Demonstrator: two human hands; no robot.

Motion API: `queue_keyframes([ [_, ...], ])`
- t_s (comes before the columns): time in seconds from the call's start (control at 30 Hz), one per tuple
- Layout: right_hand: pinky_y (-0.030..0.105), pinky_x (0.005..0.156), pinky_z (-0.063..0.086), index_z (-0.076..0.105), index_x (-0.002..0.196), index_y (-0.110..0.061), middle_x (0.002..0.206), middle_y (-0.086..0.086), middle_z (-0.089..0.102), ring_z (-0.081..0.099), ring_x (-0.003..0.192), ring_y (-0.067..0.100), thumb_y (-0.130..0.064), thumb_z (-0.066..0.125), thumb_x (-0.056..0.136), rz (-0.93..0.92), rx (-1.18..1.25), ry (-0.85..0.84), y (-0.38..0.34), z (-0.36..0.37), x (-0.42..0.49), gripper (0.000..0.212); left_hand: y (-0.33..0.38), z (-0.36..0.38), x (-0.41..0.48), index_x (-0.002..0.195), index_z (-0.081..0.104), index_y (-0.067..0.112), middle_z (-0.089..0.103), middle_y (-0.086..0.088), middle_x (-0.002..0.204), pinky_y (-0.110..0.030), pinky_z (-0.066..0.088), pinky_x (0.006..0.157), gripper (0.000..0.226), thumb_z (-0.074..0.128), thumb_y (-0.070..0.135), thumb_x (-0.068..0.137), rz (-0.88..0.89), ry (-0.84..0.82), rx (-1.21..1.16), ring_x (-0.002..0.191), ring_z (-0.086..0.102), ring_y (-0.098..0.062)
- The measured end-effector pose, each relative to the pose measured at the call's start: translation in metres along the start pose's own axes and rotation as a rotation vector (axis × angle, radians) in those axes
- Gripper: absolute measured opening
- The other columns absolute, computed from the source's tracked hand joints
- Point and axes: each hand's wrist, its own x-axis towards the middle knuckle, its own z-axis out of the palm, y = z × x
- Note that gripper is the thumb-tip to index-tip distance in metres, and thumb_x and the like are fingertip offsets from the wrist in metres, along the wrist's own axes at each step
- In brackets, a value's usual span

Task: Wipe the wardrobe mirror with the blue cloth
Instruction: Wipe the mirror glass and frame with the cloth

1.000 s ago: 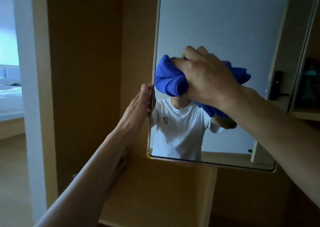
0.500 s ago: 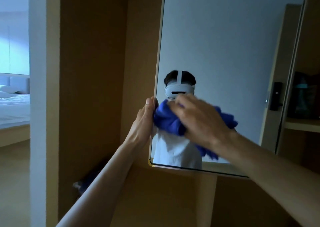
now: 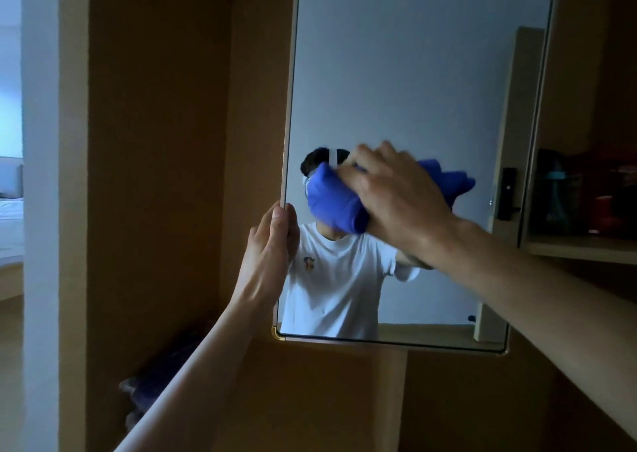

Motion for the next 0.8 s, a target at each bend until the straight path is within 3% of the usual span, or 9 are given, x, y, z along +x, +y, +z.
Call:
queue_keyframes([
  [0.1, 0.043, 0.075, 0.042, 0.064, 0.115, -0.017, 0.108, 0.006, 0.058, 0.053, 0.091, 0.030, -0.012, 0.063, 0.077, -0.078, 0.051, -0.036, -0.019, 0.009, -0.032, 0.038, -0.003, 0.002, -0.004, 0.142, 0.053, 0.043, 0.056, 0.006, 0.136, -0.053, 0.041, 0.114, 0.073, 0.028, 0.085, 0.088, -0.052, 0.036, 0.007, 0.132, 0.052, -0.020],
  [0.2, 0.038, 0.079, 0.035, 0.064, 0.118, -0.018, 0.111, 0.006, 0.059, 0.053, 0.091, 0.027, -0.008, 0.064, 0.076, -0.106, 0.055, -0.072, -0.025, 0.014, -0.055, 0.044, -0.001, 0.006, -0.007, 0.152, 0.042, 0.042, 0.044, 0.013, 0.137, -0.052, 0.033, 0.120, 0.064, 0.030, 0.072, 0.097, -0.050, 0.075, 0.016, 0.141, 0.041, -0.017],
  [0.3, 0.039, 0.083, 0.041, 0.061, 0.121, -0.020, 0.114, 0.006, 0.059, 0.053, 0.094, 0.027, -0.009, 0.065, 0.081, -0.127, 0.061, -0.103, -0.023, 0.010, -0.061, 0.041, -0.001, 0.008, -0.007, 0.146, 0.048, 0.042, 0.051, 0.012, 0.132, -0.055, 0.035, 0.118, 0.057, 0.034, 0.070, 0.098, -0.050, 0.102, 0.003, 0.139, 0.043, -0.019],
  [0.37, 0.042, 0.081, 0.044, 0.059, 0.124, -0.020, 0.113, 0.004, 0.058, 0.053, 0.096, 0.027, -0.009, 0.060, 0.083, -0.091, 0.075, -0.115, -0.009, 0.005, -0.053, 0.043, -0.002, 0.008, -0.006, 0.142, 0.050, 0.042, 0.054, 0.006, 0.134, -0.057, 0.041, 0.113, 0.067, 0.033, 0.080, 0.089, -0.059, 0.092, 0.010, 0.134, 0.049, -0.023],
  [0.43, 0.044, 0.074, 0.043, 0.057, 0.120, -0.022, 0.105, 0.005, 0.057, 0.053, 0.091, 0.029, -0.010, 0.067, 0.078, -0.018, 0.065, -0.073, 0.017, -0.006, -0.037, 0.045, -0.001, 0.009, -0.008, 0.143, 0.048, 0.043, 0.053, 0.010, 0.130, -0.056, 0.042, 0.113, 0.071, 0.033, 0.081, 0.085, -0.063, 0.086, 0.017, 0.133, 0.050, -0.023],
  [0.5, 0.046, 0.071, 0.044, 0.057, 0.115, -0.020, 0.100, 0.008, 0.056, 0.053, 0.090, 0.034, -0.016, 0.069, 0.079, 0.059, 0.012, -0.019, 0.046, -0.019, -0.021, 0.038, 0.000, 0.009, -0.008, 0.147, 0.045, 0.042, 0.050, 0.015, 0.125, -0.047, 0.046, 0.109, 0.069, 0.036, 0.075, 0.087, -0.050, 0.090, 0.032, 0.133, 0.048, -0.022],
  [0.6, 0.050, 0.076, 0.047, 0.059, 0.117, -0.017, 0.103, 0.010, 0.055, 0.052, 0.094, 0.035, -0.021, 0.066, 0.086, 0.117, -0.062, 0.018, 0.079, -0.037, -0.007, 0.032, -0.001, 0.010, -0.006, 0.150, 0.042, 0.039, 0.046, 0.006, 0.133, -0.030, 0.048, 0.086, 0.060, 0.042, 0.067, 0.097, -0.052, 0.117, 0.069, 0.123, 0.051, -0.020],
  [0.7, 0.050, 0.075, 0.047, 0.056, 0.113, -0.016, 0.100, 0.010, 0.054, 0.051, 0.093, 0.034, -0.023, 0.064, 0.088, 0.157, -0.058, 0.057, 0.089, -0.039, -0.009, 0.027, -0.001, 0.012, -0.007, 0.151, 0.042, 0.037, 0.046, 0.004, 0.133, -0.039, 0.047, 0.096, 0.073, 0.043, 0.072, 0.087, -0.057, 0.125, 0.097, 0.121, 0.052, -0.020],
  [0.8, 0.047, 0.073, 0.044, 0.058, 0.113, -0.016, 0.100, 0.008, 0.054, 0.050, 0.091, 0.033, -0.020, 0.066, 0.083, 0.124, -0.036, 0.033, 0.079, -0.028, -0.027, 0.032, 0.000, 0.014, -0.009, 0.153, 0.040, 0.034, 0.044, 0.004, 0.133, -0.038, 0.045, 0.093, 0.082, 0.047, 0.072, 0.081, -0.069, 0.140, 0.103, 0.118, 0.051, -0.019],
])
